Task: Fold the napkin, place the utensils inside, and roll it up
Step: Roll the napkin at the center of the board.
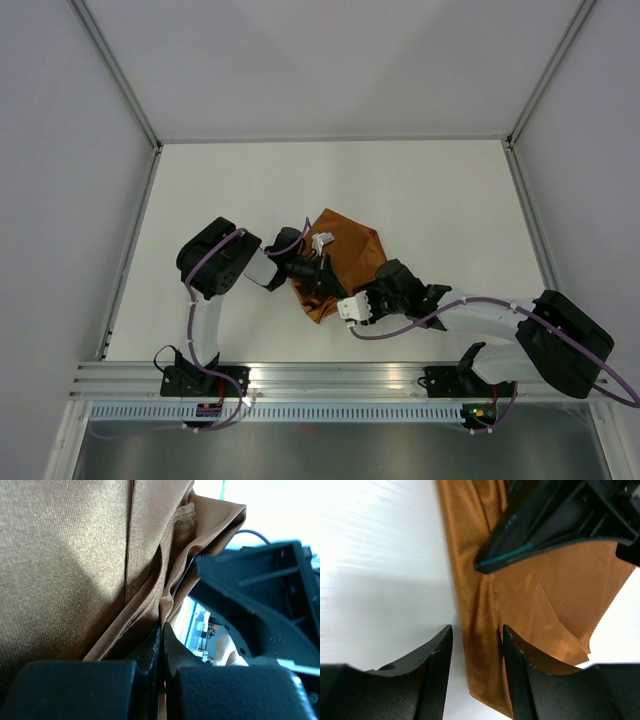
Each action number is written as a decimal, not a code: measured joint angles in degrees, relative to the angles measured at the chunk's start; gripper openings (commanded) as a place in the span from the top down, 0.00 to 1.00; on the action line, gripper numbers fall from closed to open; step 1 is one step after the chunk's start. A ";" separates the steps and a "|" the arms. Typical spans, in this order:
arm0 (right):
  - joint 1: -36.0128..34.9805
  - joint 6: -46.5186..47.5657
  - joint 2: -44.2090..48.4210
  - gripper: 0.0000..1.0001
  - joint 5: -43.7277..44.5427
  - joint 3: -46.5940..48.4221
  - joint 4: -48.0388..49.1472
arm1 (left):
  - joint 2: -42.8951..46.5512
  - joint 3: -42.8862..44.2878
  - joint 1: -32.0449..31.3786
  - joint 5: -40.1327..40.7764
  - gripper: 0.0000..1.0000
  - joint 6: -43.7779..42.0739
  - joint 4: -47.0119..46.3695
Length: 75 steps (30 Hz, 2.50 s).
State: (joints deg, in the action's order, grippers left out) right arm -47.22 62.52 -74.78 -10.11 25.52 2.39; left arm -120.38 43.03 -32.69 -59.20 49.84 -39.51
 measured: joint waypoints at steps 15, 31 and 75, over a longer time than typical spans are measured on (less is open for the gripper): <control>-8.04 -2.54 -2.01 0.51 3.30 -0.17 3.58 | -2.10 0.04 0.09 -1.20 0.98 3.98 -6.27; -7.87 -1.14 -8.37 0.71 5.66 5.20 2.21 | -2.19 0.48 0.52 -1.14 0.98 3.91 -5.70; 15.13 3.50 -42.53 1.00 -29.79 54.86 -57.86 | 41.68 -19.06 10.95 37.99 0.57 -12.13 11.54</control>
State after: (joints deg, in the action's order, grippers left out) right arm -32.10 66.02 -117.32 -39.90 80.38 -55.46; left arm -78.70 23.97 -21.74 -21.21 37.71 -27.97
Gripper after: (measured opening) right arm 0.207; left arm 0.435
